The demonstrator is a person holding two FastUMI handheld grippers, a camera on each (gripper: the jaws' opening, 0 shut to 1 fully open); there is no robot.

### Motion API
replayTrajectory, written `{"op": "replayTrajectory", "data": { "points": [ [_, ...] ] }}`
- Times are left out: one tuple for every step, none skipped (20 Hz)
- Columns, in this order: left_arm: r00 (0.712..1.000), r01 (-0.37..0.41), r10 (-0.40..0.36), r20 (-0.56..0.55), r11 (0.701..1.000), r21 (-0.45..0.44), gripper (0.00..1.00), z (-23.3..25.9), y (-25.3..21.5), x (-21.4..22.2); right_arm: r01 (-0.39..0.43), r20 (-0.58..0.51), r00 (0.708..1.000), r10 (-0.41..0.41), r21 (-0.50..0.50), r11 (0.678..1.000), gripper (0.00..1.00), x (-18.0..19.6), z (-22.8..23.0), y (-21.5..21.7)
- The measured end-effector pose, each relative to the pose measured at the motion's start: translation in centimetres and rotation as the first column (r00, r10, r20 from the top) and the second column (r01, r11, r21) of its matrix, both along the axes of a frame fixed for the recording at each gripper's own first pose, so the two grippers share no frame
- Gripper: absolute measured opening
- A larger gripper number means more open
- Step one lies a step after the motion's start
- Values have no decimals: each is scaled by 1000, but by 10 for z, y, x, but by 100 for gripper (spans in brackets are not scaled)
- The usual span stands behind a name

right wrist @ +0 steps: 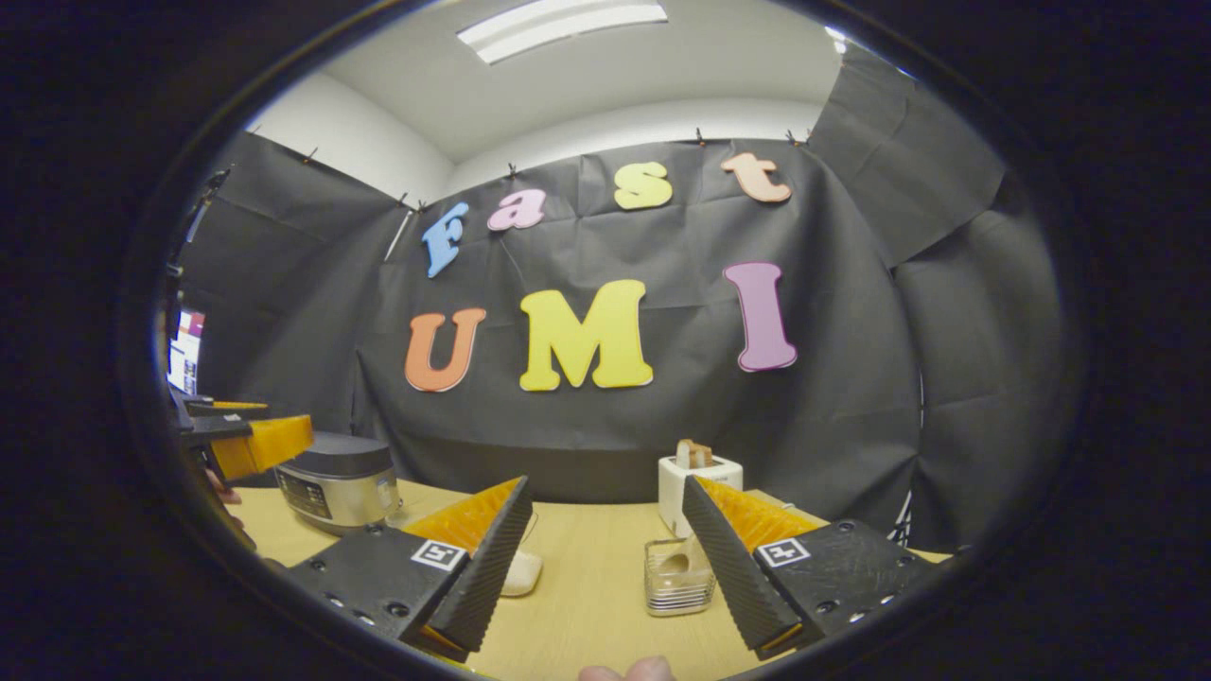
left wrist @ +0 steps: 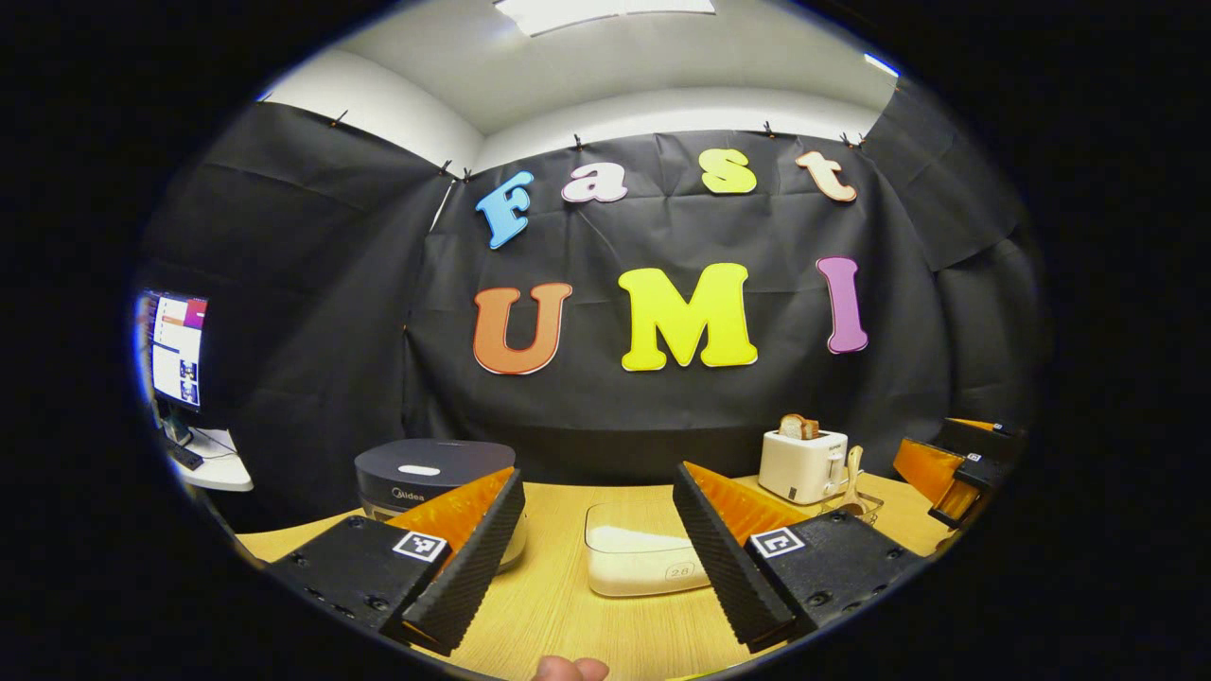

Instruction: Close the left gripper, press the button to open the rice cooker; take a wooden spoon from the chopstick holder with the right hand, scoop a spoonful of rice and pour it into the rice cooker, then put the wooden spoon back into the chopstick holder.

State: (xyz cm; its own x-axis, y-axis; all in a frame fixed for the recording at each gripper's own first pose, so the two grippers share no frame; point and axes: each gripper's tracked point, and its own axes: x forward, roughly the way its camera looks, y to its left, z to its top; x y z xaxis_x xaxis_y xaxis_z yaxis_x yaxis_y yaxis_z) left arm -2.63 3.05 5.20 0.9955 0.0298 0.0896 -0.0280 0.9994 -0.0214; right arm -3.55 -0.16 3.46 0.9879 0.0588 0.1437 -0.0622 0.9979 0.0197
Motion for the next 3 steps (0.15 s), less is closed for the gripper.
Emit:
{"op": "replayTrajectory", "data": {
  "points": [
    [1000, -4, 4, -2, 1000, 20, 100, -2, 2, -3, 0, 4, 1000, 0, -5, 1000, 95, -3, 2, 5],
    [1000, -10, 10, -7, 999, 37, 100, -5, 4, -4, 0, 4, 1000, 0, -11, 1000, 96, -5, 2, 9],
    [1000, -17, 18, -15, 999, 46, 100, -10, 6, -6, 9, 6, 1000, -8, -19, 1000, 95, -6, 3, 10]
  ]
}}
